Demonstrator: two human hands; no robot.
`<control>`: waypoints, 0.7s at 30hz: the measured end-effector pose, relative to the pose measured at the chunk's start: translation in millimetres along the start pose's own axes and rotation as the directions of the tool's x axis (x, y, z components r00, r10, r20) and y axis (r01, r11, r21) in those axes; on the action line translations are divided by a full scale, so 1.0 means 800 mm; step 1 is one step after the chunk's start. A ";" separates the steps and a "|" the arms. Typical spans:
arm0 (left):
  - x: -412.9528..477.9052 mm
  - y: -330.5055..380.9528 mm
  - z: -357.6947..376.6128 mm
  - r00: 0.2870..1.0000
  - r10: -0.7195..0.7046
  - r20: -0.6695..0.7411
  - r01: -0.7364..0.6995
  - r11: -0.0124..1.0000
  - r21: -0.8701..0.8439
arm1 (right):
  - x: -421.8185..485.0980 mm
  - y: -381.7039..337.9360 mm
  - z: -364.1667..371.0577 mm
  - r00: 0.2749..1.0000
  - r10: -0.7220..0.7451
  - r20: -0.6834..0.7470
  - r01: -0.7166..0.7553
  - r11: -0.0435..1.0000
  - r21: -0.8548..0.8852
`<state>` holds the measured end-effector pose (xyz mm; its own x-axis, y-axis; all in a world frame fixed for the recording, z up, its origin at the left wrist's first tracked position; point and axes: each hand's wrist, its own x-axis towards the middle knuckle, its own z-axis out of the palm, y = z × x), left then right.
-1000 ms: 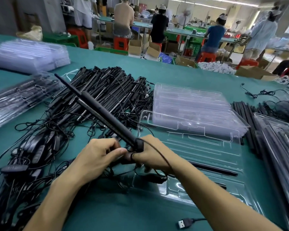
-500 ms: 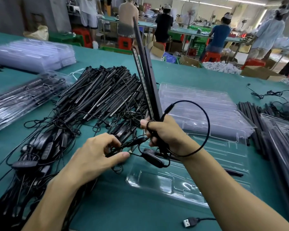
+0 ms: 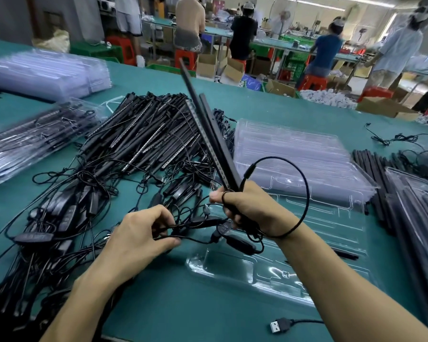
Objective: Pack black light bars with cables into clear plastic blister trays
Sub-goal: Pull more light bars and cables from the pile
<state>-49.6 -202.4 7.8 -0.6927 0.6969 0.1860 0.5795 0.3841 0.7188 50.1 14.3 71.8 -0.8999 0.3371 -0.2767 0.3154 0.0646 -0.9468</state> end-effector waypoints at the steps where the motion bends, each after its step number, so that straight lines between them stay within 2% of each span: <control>1: 0.000 0.000 0.000 1.000 -0.010 0.006 0.010 1.000 -0.017 | -0.001 0.001 0.002 0.999 0.002 0.038 -0.001 0.999 -0.046; 4: 0.001 0.004 -0.004 0.992 -0.028 0.119 0.037 0.997 -0.072 | 0.000 0.005 0.013 0.995 0.004 0.098 0.015 0.981 -0.193; 7: 0.002 0.008 -0.012 0.981 -0.025 0.195 0.057 0.986 -0.160 | 0.004 0.008 0.025 0.994 0.023 0.111 0.006 0.967 -0.256; 10: 0.002 0.011 -0.012 0.988 -0.048 0.147 0.063 0.993 -0.102 | 0.008 0.007 0.033 0.989 0.100 0.113 -0.061 0.950 -0.305; 14: -0.003 0.017 -0.004 0.992 -0.107 -0.062 0.112 0.989 0.098 | 0.012 0.000 0.044 0.969 0.203 0.143 -0.108 0.864 -0.492; 16: -0.003 0.018 -0.005 0.982 -0.143 -0.120 0.167 0.959 0.229 | 0.013 -0.001 0.045 0.961 0.225 0.158 -0.117 0.855 -0.505; 18: -0.002 0.018 -0.011 0.983 -0.178 -0.042 0.183 0.949 0.257 | 0.012 -0.002 0.038 0.960 0.224 0.171 -0.121 0.877 -0.466; 21: 0.001 0.017 -0.024 0.967 -0.152 0.202 0.139 0.987 0.079 | 0.011 -0.002 0.018 0.972 0.186 0.143 -0.136 0.943 -0.303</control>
<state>-50.5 -208.2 30.5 -0.6717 0.7380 -0.0651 0.5098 0.5242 0.6821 37.5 3.7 68.9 -0.8590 0.2055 -0.4689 0.5114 0.2995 -0.8055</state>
